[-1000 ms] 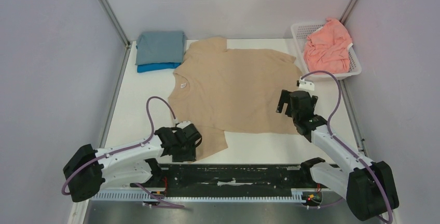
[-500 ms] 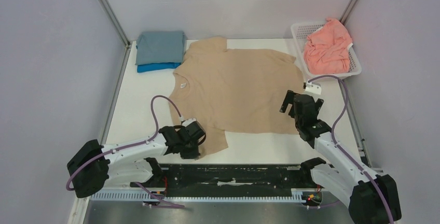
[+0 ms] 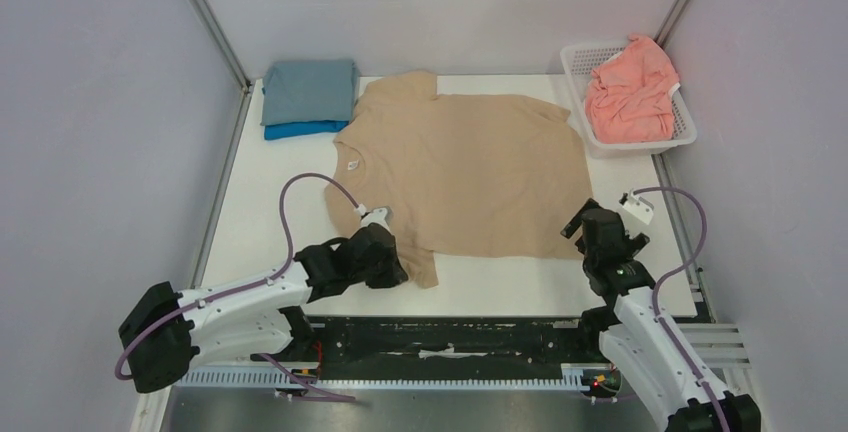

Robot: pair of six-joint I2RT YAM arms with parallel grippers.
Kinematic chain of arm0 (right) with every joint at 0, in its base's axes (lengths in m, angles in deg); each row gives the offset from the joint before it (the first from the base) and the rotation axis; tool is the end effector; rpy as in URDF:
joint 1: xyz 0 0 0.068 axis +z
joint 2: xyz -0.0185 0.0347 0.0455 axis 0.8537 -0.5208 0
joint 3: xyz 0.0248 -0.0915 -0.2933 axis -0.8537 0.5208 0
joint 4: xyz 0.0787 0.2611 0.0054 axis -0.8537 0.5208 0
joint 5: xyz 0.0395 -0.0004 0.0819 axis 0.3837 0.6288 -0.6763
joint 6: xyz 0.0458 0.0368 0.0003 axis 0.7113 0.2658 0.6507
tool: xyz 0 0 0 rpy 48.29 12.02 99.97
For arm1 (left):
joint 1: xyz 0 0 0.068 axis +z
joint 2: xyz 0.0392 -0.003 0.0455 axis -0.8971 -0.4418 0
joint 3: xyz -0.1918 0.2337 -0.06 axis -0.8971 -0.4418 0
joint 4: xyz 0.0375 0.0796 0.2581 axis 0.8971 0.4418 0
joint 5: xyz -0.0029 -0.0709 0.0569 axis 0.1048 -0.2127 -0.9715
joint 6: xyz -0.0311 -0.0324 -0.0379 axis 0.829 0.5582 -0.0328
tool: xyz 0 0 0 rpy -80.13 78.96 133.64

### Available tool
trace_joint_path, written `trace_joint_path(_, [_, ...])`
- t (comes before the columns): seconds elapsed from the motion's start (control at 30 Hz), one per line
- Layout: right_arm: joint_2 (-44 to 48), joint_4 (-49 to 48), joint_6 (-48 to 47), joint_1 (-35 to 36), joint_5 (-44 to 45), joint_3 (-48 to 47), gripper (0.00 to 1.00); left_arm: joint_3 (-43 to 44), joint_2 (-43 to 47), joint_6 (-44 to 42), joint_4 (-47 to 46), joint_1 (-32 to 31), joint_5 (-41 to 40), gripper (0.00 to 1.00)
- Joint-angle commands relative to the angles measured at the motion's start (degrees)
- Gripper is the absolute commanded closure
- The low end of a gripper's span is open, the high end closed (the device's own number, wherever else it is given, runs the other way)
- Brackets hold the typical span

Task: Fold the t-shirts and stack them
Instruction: Grab the side of the flattened tshirt closest away from the robot with both arms

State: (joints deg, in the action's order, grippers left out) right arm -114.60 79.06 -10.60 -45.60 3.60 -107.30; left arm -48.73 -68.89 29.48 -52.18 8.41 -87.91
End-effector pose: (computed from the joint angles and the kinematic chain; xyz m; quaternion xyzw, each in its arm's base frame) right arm 0.1304 0.0072 0.1974 0.2909 0.8264 -0.0493 0.4796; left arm 0.1082 -0.1492 0.2041 -0.0051 0.9436 -0.2392 0.2288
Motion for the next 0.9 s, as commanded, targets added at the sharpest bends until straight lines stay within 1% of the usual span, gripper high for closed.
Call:
trace_joint_path(0.0, [-0.5,6.2,5.2,-4.3,0.9,0.6,0.02,2.4,0.5,-4.6,-6.5,-0.2,-0.6,0.98])
trace_joint_path(0.1, [1.2,4.8,7.4,-4.7,0.3,2.5,0.03,2.0,2.6,-5.2,-7.2,-0.2,-2.1,0.98])
trace_joint_path(0.23, [2.4,1.4,9.8,-4.9,-5.2,5.9,0.09,1.8,4.8,-5.0,-6.2,-0.1,-4.7,0.98])
trace_joint_path(0.4, [2.3,1.0,8.6,-4.8,-7.8,7.5,0.14,1.2,6.6,-3.8,-4.9,-0.2,-7.8,0.98])
trace_joint_path(0.53, [1.8,-2.5,8.7,-4.9,-9.2,10.7,0.21,0.5,7.2,-3.2,-5.9,-0.1,-8.4,0.98])
trace_joint_path(0.6, [0.8,-4.9,8.8,-4.8,-10.0,11.5,0.31,0.8,7.7,-3.2,-4.7,-0.1,-9.1,0.98])
trace_joint_path(0.67, [-0.5,-6.4,8.6,-4.9,-10.5,11.5,0.4,1.2,8.3,-3.2,-3.9,-0.1,-9.9,0.98])
trace_joint_path(0.8, [-2.6,-8.9,8.0,-4.8,-11.0,11.4,0.69,1.7,9.7,-2.9,-3.3,0.0,-11.7,0.98])
trace_joint_path(0.87, [-3.2,-9.8,7.3,-4.9,-11.7,11.1,0.77,2.4,9.8,-2.8,-3.0,0.1,-12.2,0.98])
